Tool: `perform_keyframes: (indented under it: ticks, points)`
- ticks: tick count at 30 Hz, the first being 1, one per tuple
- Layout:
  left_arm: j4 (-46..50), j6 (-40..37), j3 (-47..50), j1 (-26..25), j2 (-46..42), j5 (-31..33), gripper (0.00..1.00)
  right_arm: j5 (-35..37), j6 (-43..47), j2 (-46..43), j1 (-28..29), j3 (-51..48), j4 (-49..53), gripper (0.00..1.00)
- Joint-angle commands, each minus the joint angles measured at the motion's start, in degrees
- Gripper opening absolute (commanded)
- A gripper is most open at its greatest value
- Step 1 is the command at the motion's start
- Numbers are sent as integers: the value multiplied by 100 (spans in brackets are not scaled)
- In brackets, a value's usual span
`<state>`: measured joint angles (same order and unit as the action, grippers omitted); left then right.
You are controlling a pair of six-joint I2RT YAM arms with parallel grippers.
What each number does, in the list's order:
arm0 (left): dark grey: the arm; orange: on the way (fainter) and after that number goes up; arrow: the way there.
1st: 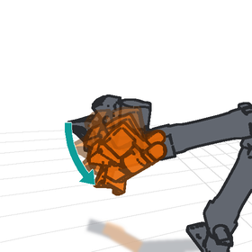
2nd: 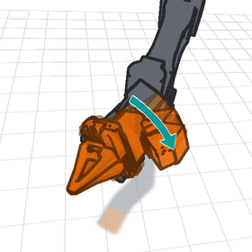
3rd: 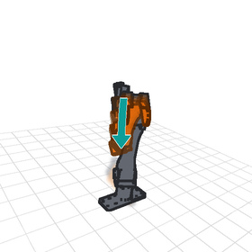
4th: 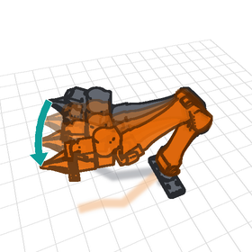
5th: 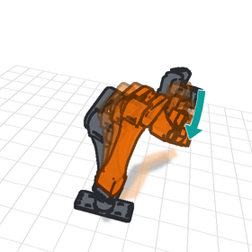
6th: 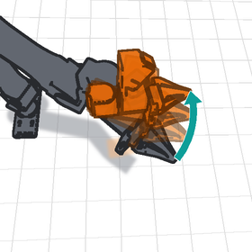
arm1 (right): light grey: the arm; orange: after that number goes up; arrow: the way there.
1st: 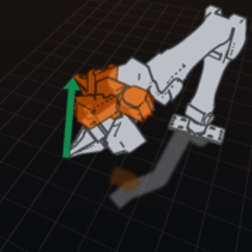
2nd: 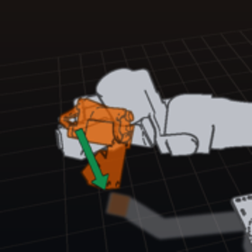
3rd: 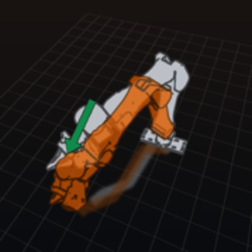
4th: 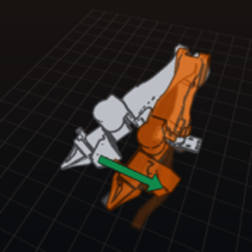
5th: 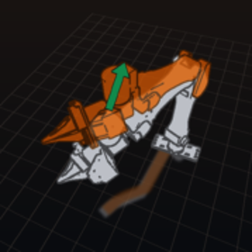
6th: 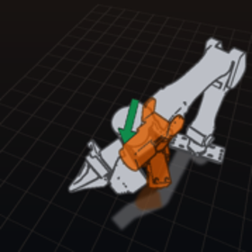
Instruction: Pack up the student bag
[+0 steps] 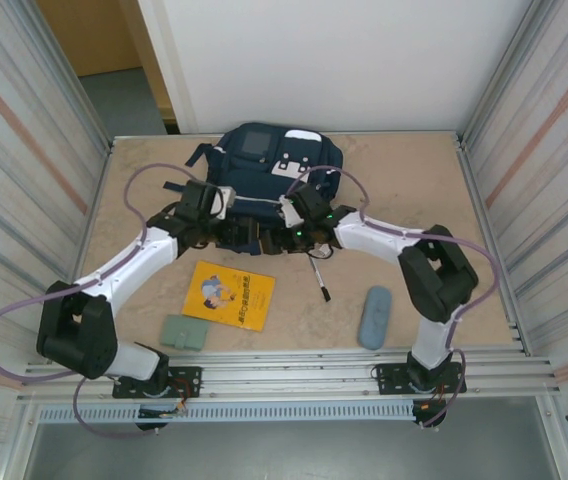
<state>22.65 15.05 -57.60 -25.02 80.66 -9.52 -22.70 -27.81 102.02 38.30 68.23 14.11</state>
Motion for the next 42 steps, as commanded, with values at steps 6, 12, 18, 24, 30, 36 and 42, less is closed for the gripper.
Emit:
perform_keyframes:
  ticks: [6,12,18,24,30,36,42]
  points:
    - [168,-1351,-860,-1358,788,1237,96,722,96,-2450,-1824,-1436,498,72]
    - [623,-1275,-2350,-1686,2417,2478,97,1429,-106,-3576,-2523,-2157,530,77]
    - [654,-858,-3266,-1673,3281,3319,99,1412,-98,-4047,-2607,-2489,506,77]
    - [803,-950,-4007,-1639,4193,3769,99,1286,-86,-3882,-2601,-2425,604,77]
    - [676,-1221,-3979,-1611,4331,3823,52,1088,-118,-3541,-2540,-2263,573,77]
    - [393,-1633,-3658,-1611,3745,3576,0,901,-125,-3154,-2521,-2136,461,77]
    - [206,-2214,-3464,-1605,2804,3654,0,155,345,-2175,-2503,-1572,186,76]
